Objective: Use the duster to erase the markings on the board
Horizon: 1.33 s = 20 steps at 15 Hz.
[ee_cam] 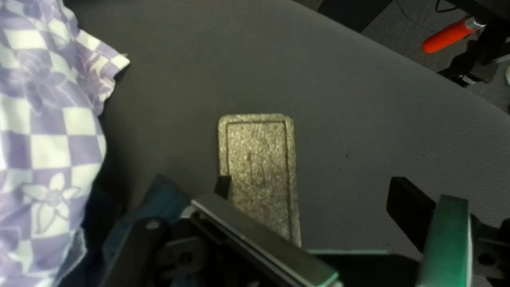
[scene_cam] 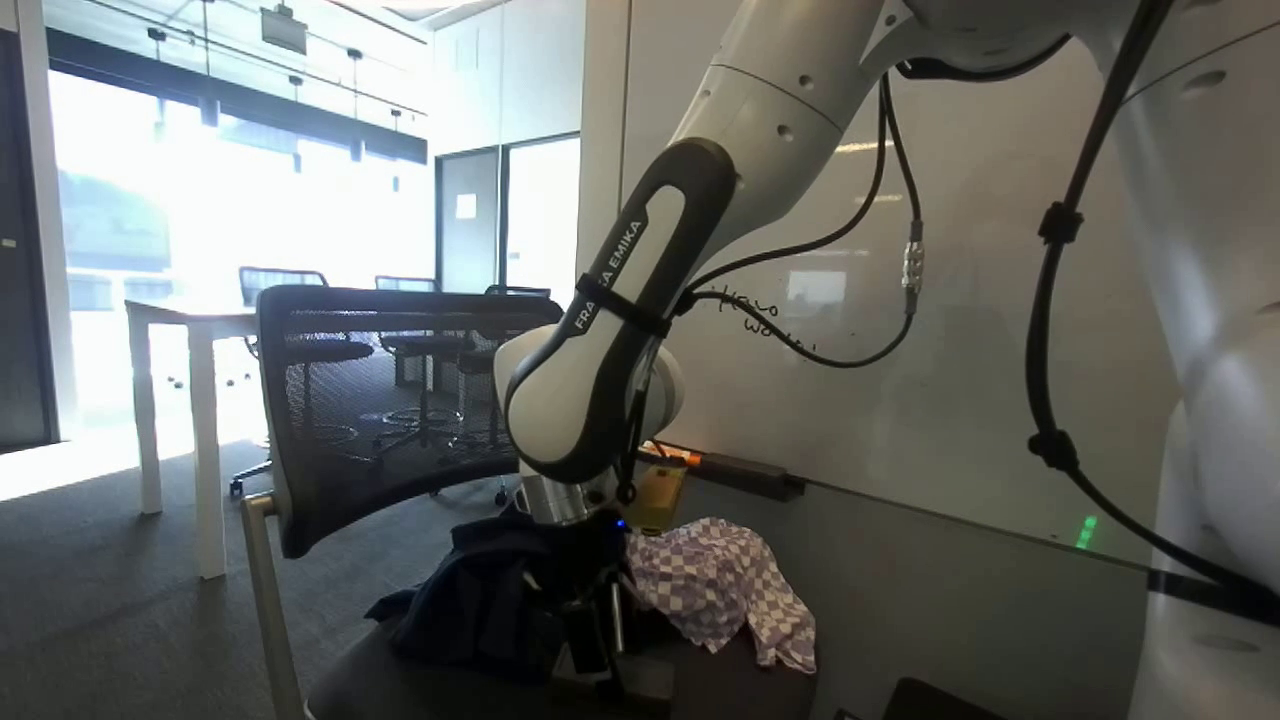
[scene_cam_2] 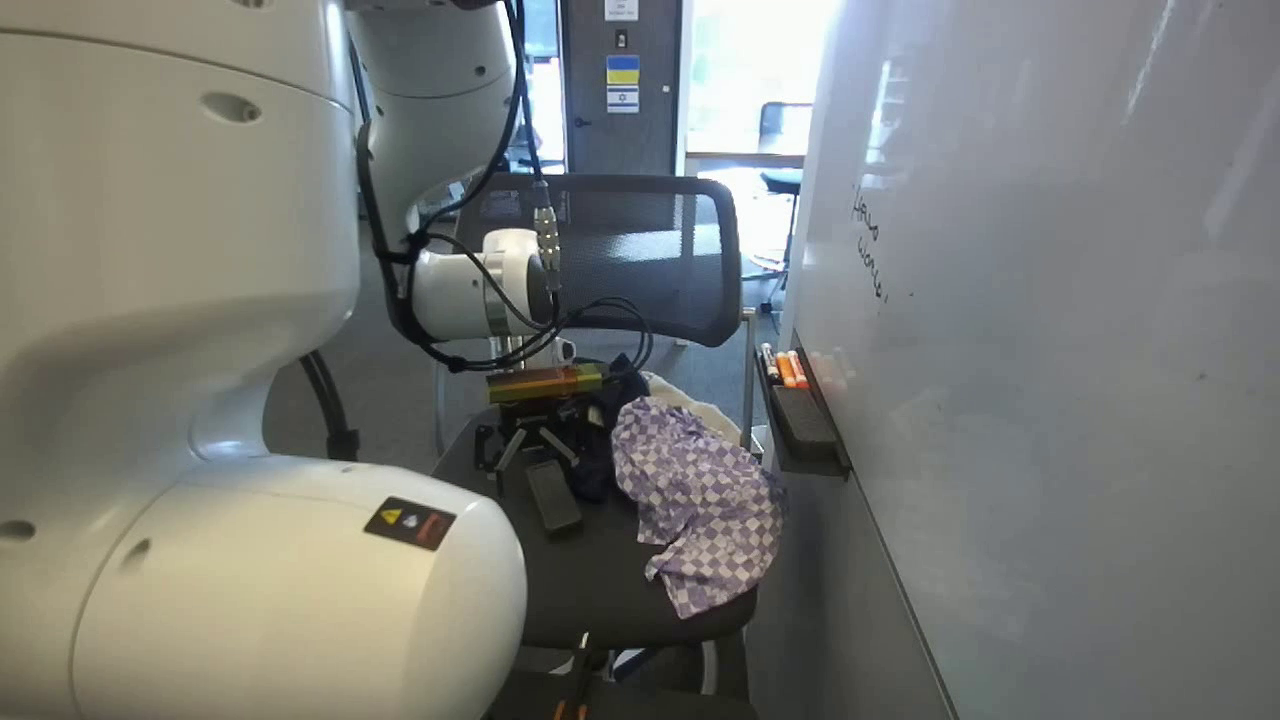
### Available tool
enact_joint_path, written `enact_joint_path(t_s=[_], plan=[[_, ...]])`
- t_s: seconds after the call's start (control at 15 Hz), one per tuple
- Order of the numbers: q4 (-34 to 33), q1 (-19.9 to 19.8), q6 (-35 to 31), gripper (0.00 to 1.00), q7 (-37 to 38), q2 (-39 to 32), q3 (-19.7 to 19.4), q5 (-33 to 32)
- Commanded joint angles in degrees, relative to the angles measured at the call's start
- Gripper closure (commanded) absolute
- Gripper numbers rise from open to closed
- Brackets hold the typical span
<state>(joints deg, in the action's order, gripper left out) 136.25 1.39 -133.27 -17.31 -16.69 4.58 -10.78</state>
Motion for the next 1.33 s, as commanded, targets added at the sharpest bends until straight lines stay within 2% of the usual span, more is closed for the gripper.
enact_joint_path(t_s=[0.0,0.33,1.27], plan=[[-0.10,1.15,-5.91,0.00,0.72,-0.91,-1.07,-5.04],[-0.01,0.68,-8.86,0.00,1.24,-1.79,-2.59,-8.28],[1.70,0.56,-9.00,0.00,1.50,-2.80,-3.08,-7.42]])
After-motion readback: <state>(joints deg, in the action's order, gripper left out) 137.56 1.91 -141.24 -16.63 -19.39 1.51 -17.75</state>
